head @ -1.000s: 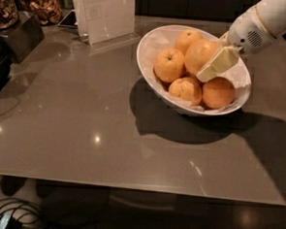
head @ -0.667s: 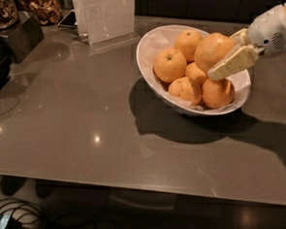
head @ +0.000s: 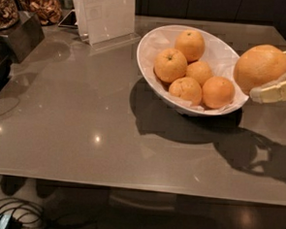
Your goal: Pick orange from white bowl
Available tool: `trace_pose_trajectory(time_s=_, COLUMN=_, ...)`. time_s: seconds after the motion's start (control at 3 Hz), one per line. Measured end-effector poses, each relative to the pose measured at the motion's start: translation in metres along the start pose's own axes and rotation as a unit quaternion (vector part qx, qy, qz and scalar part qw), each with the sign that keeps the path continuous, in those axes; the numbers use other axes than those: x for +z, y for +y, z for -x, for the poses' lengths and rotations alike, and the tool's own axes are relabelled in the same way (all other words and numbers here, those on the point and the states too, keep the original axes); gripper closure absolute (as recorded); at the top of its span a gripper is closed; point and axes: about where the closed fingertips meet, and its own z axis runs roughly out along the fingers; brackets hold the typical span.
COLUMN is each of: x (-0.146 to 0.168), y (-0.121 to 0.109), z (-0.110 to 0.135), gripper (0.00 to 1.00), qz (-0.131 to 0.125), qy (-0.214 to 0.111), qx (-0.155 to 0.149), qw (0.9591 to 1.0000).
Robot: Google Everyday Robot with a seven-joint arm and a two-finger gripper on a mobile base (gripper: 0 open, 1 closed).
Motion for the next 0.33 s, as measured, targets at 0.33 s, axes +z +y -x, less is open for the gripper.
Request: trace_pose_trajectory(time_s=0.33, x=-0.0024, y=0.0013, z=-0.0028, gripper=1.00, qz=-0.002, qy=0.000, qx=0.003, qw=1.0000)
